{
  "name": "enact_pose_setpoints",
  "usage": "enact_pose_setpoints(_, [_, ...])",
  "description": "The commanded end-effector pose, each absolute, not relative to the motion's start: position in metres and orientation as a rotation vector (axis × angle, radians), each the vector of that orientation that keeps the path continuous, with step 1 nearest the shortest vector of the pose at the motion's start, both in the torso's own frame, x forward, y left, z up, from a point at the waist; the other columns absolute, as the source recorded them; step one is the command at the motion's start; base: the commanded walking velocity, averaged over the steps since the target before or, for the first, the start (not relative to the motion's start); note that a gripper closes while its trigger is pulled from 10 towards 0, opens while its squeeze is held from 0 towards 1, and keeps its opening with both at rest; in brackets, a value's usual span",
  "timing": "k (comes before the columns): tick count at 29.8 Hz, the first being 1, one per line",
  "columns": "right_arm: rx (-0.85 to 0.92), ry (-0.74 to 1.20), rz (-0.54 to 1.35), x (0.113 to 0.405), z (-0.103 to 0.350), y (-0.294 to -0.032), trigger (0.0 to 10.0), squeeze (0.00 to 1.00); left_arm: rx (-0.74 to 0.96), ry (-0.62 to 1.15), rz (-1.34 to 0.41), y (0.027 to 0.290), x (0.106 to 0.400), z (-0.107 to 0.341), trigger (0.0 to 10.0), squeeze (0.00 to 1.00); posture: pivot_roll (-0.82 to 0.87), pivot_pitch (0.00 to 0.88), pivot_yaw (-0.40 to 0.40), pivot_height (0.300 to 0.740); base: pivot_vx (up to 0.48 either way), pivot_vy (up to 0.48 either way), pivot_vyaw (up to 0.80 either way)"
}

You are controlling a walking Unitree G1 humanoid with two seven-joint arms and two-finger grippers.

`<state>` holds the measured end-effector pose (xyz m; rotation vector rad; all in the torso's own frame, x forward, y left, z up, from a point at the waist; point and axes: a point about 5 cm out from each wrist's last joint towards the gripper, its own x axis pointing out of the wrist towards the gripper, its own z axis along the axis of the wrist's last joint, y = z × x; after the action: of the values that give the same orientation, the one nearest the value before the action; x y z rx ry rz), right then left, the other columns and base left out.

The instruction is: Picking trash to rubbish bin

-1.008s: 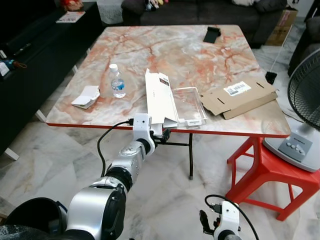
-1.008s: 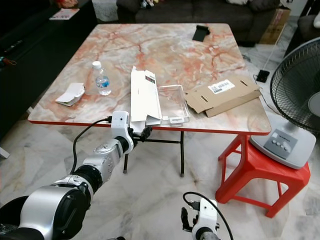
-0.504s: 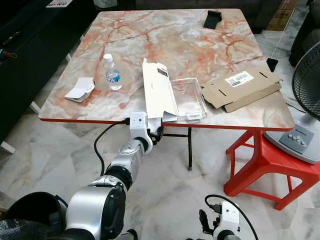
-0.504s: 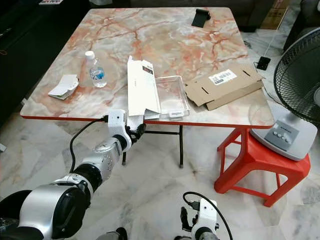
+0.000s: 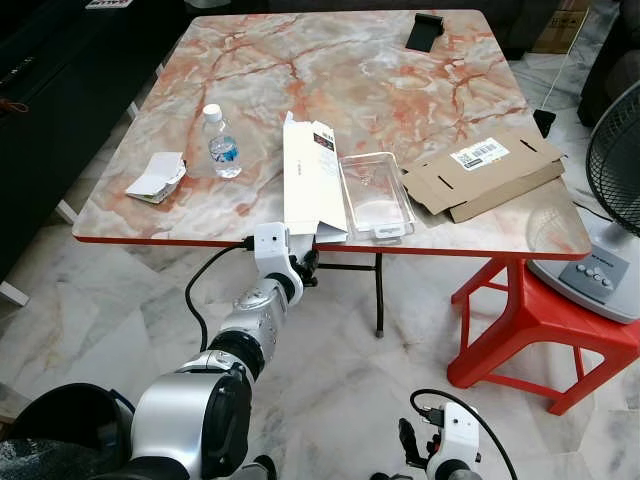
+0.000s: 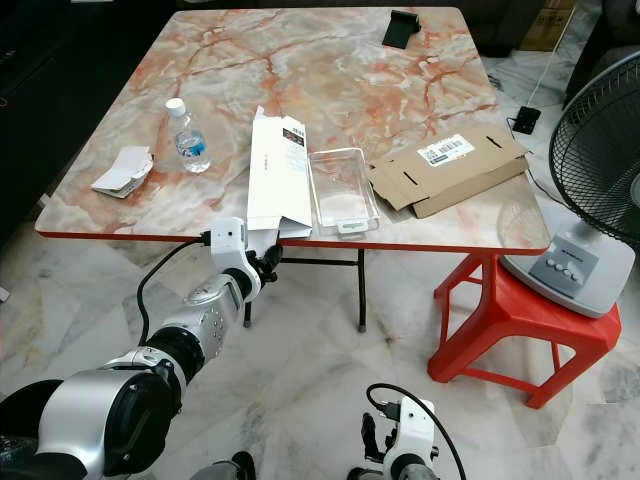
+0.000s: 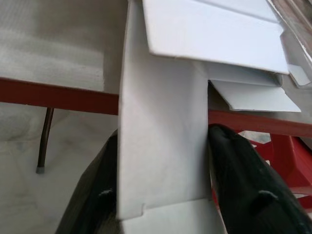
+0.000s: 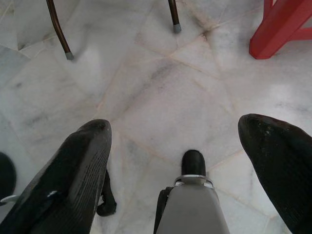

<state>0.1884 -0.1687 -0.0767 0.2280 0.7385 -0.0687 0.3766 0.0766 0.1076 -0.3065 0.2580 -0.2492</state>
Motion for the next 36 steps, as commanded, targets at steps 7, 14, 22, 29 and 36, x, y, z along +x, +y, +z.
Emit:
enact_pose_setpoints(7, [0.233,0.757,-0.074,0.184,-0.079,-0.166,10.0,0.0,-0.315,0.246,-0.24,0.078,0.378,0.11,0.0,0.0,-0.02,0.191,0.046,0.74,0.0,0.0,0.0])
enact_pose_setpoints(14, [0.239,0.762,-0.072,0.184,-0.08,-0.163,10.0,0.0,-0.317,0.234,-0.23,0.081,0.378,0.11,0.0,0.0,-0.01,0.186,0.051,0.74,0.0,0.0,0.0])
enact_pose_setpoints(22, [0.242,0.764,-0.073,0.184,-0.08,-0.162,10.0,0.0,-0.306,0.224,-0.222,0.085,0.378,0.11,0.0,0.0,-0.01,0.179,0.054,0.74,0.0,0.0,0.0])
enact_pose_setpoints(29, [0.244,0.756,-0.07,0.19,-0.077,-0.16,10.0,0.0,-0.039,0.158,-0.296,0.086,0.377,0.112,10.0,0.0,0.0,0.165,0.053,0.74,0.0,0.0,0.0])
enact_pose_setpoints(36, [0.247,0.745,-0.056,0.198,-0.074,-0.155,10.0,0.0,0.154,0.093,-0.34,0.103,0.371,0.106,10.0,0.0,0.03,0.132,0.053,0.74,0.0,0.0,0.0])
